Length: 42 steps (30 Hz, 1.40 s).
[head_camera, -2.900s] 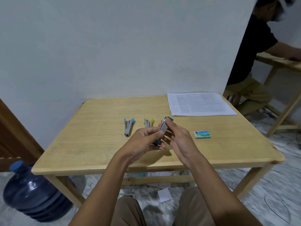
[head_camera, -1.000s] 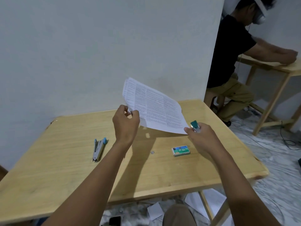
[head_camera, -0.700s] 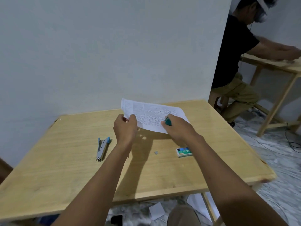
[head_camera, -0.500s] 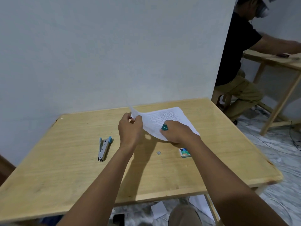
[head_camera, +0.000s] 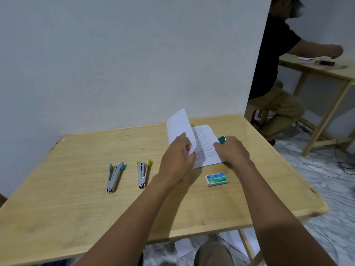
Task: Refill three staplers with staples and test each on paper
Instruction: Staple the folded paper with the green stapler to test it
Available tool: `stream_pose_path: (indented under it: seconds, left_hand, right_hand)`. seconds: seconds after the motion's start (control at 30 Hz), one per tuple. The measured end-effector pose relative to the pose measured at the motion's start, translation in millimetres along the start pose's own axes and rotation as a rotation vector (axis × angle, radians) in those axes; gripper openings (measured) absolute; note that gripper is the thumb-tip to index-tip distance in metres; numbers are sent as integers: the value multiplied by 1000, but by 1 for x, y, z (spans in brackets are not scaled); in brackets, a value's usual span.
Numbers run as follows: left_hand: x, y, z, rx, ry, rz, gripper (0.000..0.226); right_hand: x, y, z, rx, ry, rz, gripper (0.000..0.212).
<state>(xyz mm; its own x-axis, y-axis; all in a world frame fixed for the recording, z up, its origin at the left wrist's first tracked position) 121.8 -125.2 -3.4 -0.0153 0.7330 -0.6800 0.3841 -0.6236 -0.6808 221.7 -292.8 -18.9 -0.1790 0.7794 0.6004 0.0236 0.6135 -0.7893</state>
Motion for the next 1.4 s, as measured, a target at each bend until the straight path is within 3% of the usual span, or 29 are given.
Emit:
stream_pose_path:
  seconds: [0.17, 0.23, 0.37, 0.5, 0.77, 0.87, 0.93, 1.0, 1.07, 1.13, 1.2, 1.27, 1.4]
  left_hand:
    - [-9, 21, -4, -11, 76, -166, 11]
    - [-10, 29, -8, -9, 82, -195, 9]
    - [-13, 41, -12, 46, 84, -204, 19]
    - [-11, 44, -9, 139, 94, -178, 18]
    - [-7, 41, -9, 295, -45, -165, 29]
    - [-3, 38, -10, 326, -99, -84, 33]
    - [2, 32, -12, 260, -102, 23, 26]
    - [7, 24, -15, 93, -82, 78, 21]
    - [11, 15, -19, -86, -126, 107, 30]
    - [14, 4, -25, -164, -283, 156, 48]
    - [14, -9, -31, -82, -517, 303, 67]
    - [13, -23, -34, 62, -711, 487, 72]
    - [12, -48, -29, 467, -701, 835, 52]
  right_hand:
    - [5, -9, -2, 38, 93, -467, 44]
    - [5, -10, -2, 57, 143, -532, 49]
    - [1, -10, -5, 52, 145, -550, 51]
    - [1, -8, -8, 57, 112, -440, 36]
    - [7, 0, -5, 51, 49, -346, 20]
    - [10, 0, 1, 24, 13, -446, 14]
    - [10, -3, 7, 19, -34, -525, 18]
    - [10, -8, 12, 44, -51, -620, 7]
    - [10, -13, 16, 78, -43, -701, 14]
    - [10, -17, 20, 110, -38, -761, 14]
    - [12, -22, 23, 122, -42, -823, 23]
    - [17, -29, 26, 134, -85, -874, 30]
    - [30, -42, 31, 138, -153, -1047, 38]
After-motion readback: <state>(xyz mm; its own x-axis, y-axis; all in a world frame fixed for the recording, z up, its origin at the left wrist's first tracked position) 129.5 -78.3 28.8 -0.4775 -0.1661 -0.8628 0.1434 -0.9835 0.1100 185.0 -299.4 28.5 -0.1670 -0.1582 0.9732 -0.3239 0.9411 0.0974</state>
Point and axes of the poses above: each hand's wrist, its own z-axis away from the middle knuckle, its own y-axis out of the palm, x = y × z, the point moved 1 cm from there along -z, towards the middle knuckle, and after that the axes turned 15 degrees about -y, right-handed, at the moved point
